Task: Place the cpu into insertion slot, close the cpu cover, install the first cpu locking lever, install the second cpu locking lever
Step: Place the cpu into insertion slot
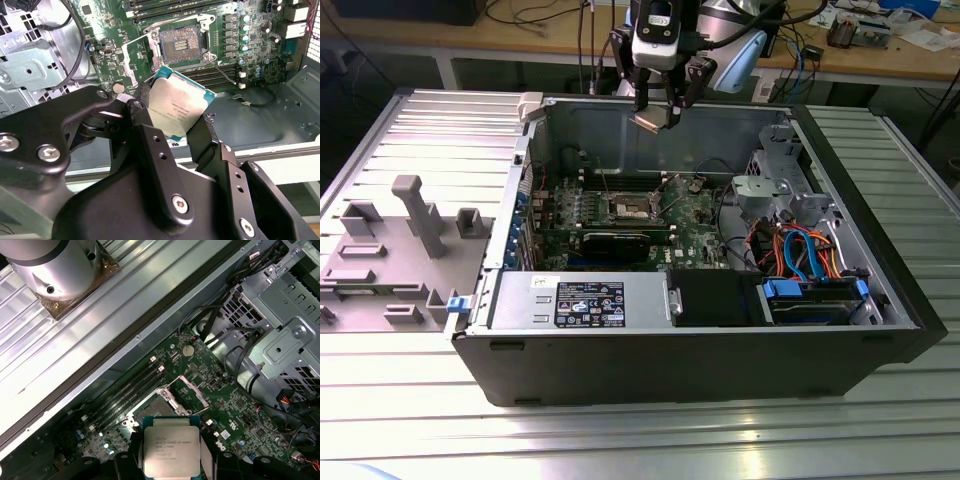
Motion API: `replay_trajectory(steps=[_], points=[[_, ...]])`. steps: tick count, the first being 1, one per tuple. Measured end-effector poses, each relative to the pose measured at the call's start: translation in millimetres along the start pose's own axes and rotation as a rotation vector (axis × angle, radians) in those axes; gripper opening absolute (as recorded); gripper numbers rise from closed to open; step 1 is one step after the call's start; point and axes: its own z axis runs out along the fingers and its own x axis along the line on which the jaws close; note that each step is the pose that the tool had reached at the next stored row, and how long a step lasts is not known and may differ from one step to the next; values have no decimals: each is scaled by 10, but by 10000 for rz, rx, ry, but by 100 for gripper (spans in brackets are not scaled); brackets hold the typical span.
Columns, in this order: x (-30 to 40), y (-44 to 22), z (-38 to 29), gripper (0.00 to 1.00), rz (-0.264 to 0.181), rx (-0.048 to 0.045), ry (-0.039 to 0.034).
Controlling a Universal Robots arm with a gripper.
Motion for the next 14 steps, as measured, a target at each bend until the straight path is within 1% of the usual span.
replay_trajectory(steps=[14], points=[[0,0,0,54,89,-2,-7]])
